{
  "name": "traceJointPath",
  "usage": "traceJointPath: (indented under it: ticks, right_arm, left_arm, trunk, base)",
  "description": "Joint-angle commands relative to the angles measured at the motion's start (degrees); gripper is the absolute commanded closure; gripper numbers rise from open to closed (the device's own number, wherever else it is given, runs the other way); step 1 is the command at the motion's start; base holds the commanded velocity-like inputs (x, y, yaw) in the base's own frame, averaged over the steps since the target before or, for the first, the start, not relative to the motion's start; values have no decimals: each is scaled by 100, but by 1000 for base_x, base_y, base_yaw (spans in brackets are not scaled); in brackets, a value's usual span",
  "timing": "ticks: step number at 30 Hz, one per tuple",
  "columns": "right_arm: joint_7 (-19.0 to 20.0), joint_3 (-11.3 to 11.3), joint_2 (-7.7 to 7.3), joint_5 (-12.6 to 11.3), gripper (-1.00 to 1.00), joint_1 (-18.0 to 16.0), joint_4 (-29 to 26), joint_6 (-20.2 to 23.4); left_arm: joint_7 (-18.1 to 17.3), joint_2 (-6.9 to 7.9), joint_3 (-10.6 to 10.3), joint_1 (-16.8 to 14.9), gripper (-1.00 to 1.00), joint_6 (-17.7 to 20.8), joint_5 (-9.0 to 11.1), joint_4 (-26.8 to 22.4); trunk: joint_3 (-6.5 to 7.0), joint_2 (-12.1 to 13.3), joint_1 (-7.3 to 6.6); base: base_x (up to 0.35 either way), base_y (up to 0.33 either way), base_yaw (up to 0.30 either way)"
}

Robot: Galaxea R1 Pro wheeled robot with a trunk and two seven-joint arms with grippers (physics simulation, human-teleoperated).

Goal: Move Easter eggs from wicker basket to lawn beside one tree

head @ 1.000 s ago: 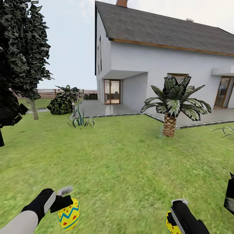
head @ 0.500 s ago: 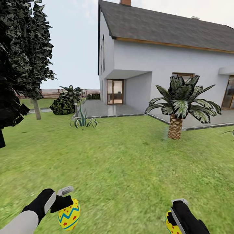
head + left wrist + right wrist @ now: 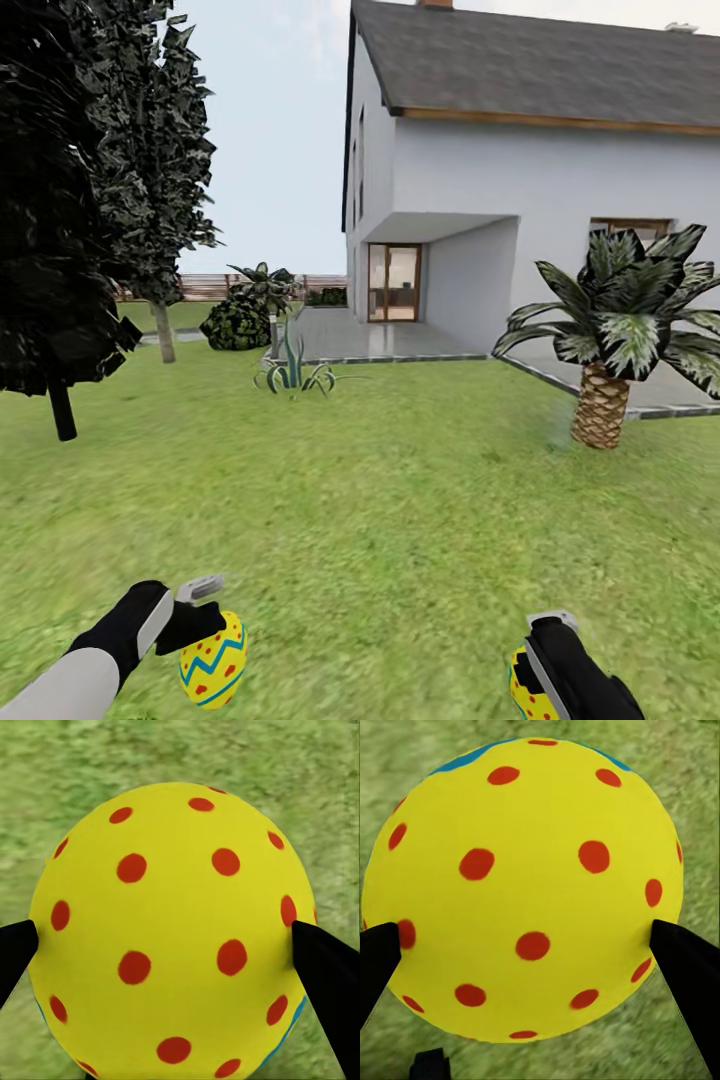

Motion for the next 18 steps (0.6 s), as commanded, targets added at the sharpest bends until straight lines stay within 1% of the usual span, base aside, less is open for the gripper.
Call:
traceJointPath:
  ticks: [1,5,7,18]
  right_arm:
    - [27,1,3,64,100,-2,-9,33]
    - [26,3,5,52,100,-2,-9,33]
    - [25,3,5,52,100,-2,-9,33]
    - [27,-4,-2,51,100,-2,-9,33]
  left_arm:
    - [-4,-3,30,-4,100,34,17,-4]
    - [-4,-11,30,-4,100,34,11,3]
    - [-4,-12,30,-4,100,34,3,4]
    - [-4,-12,30,-3,100,34,9,9]
  trunk:
    - [-7,-4,2]
    - [-7,-4,2]
    - [-7,-4,2]
    - [-7,-4,2]
  base:
    - [85,0,294]
    - [16,0,295]
    - [100,-105,295]
    - [235,-225,295]
